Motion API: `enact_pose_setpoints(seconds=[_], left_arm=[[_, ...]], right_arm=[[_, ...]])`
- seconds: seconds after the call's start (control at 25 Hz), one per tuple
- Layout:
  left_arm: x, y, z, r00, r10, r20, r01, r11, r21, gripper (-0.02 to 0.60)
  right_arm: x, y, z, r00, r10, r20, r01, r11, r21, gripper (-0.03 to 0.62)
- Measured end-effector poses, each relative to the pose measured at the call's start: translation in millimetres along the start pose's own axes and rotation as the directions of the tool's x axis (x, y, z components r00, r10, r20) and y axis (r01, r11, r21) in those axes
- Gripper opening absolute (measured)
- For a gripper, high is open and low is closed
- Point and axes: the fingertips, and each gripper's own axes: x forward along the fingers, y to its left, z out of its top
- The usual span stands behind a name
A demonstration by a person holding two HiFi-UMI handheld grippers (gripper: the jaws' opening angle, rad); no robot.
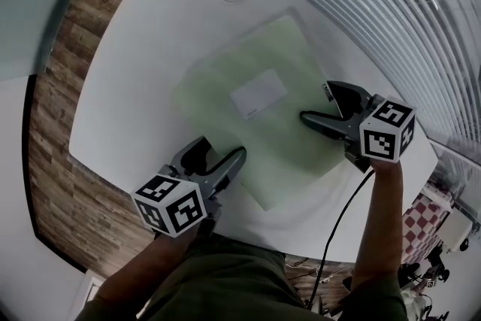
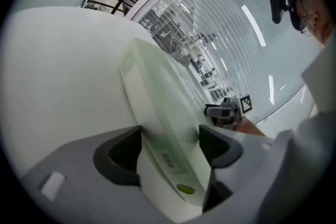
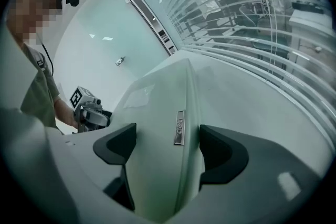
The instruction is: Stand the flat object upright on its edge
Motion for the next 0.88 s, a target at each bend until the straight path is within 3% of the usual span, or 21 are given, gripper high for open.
enact_pose_setpoints(seconds=[0.16,0.88], left_arm=[[-4.2,0.0,5.0,1.000,-0.007,0.022,0.008,1.000,-0.026,0.322],[-27.3,-15.1,18.1,0.999,-0.016,0.047,0.013,0.998,0.067,0.319]], right_arm=[[-2.6,6.2,-2.2,1.000,-0.017,0.007,0.017,1.000,0.005,0.384],[-25.5,39.1,-5.2,0.991,-0.104,0.089,0.105,0.994,-0.005,0.385]])
